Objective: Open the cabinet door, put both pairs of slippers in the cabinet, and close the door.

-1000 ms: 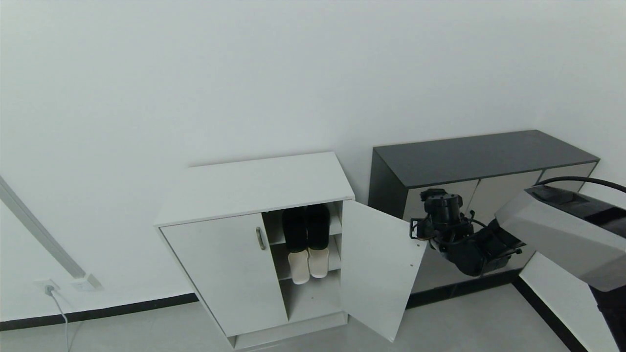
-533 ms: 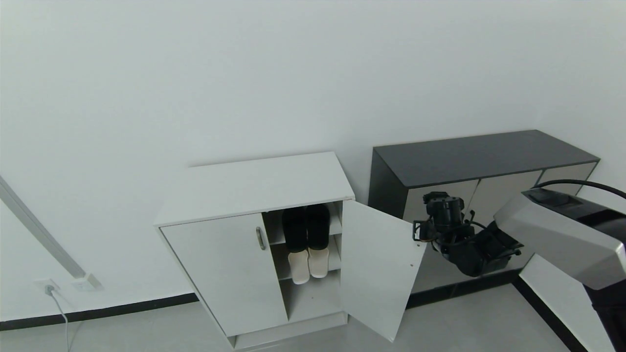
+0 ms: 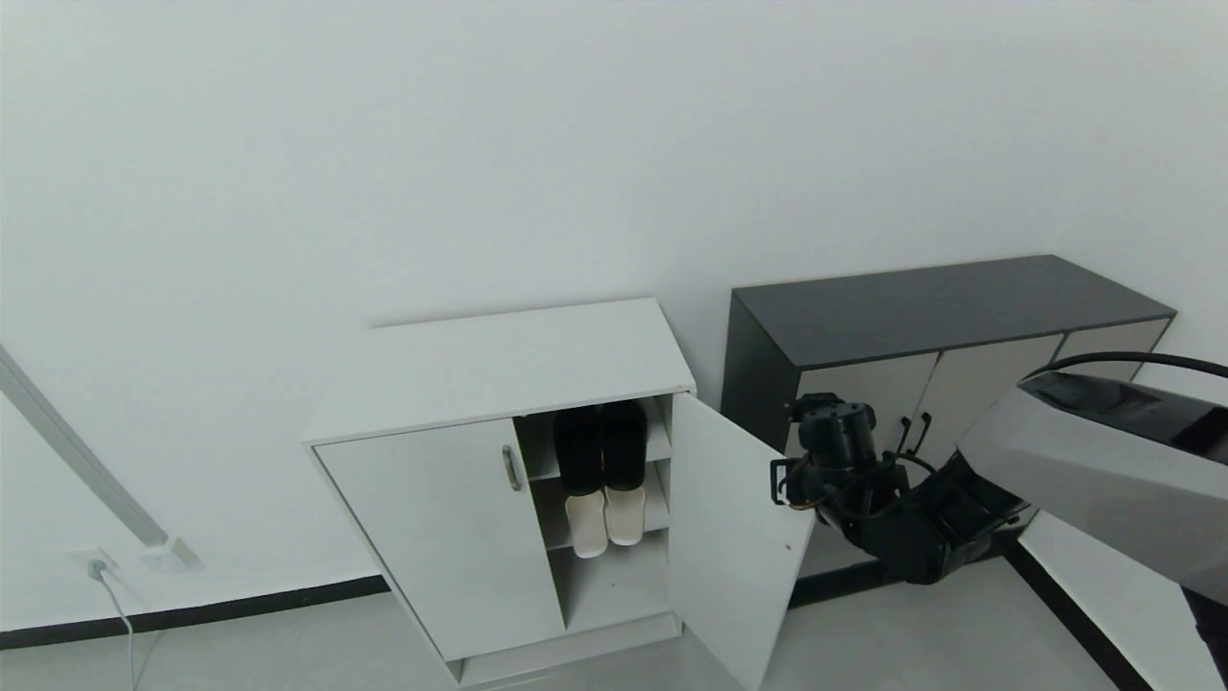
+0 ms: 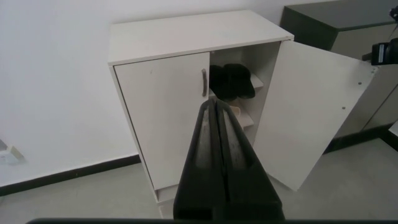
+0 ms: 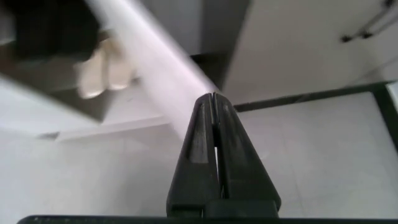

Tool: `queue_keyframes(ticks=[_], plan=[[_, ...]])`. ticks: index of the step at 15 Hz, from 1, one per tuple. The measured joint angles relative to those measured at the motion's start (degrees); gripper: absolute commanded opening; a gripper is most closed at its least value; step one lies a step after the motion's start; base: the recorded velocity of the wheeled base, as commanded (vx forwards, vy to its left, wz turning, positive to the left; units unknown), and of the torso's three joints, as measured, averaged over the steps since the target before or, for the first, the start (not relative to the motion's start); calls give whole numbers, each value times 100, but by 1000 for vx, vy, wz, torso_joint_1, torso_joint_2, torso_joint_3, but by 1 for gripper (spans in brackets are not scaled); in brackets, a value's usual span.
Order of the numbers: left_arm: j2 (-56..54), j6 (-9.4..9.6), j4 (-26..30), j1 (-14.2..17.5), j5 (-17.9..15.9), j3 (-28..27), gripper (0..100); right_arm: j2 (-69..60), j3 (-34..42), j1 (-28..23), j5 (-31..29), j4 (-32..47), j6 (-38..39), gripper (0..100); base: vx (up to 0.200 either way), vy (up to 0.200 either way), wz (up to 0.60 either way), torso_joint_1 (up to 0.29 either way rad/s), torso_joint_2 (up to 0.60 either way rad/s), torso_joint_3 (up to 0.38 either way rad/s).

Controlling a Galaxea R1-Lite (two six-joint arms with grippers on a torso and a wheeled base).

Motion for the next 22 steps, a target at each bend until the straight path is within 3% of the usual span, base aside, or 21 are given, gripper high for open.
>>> queue_keyframes(ticks=[4, 9, 13, 22], plan=[[0, -2, 2, 0, -2, 0, 0, -361, 323, 455, -28, -20, 55, 0, 0, 0, 0, 0, 0, 0], [0, 0, 2, -2, 0, 0, 0, -155, 140, 9, -4, -5, 18, 0, 0, 0, 0, 0, 0, 0], [0, 0, 2, -2, 0, 0, 0, 135, 50, -13, 2, 6, 7, 0, 0, 0, 0, 0, 0, 0], [0, 0, 2, 0, -2, 0, 0, -71, 868, 1193, 0, -791, 38, 0, 0, 0, 0, 0, 0, 0]])
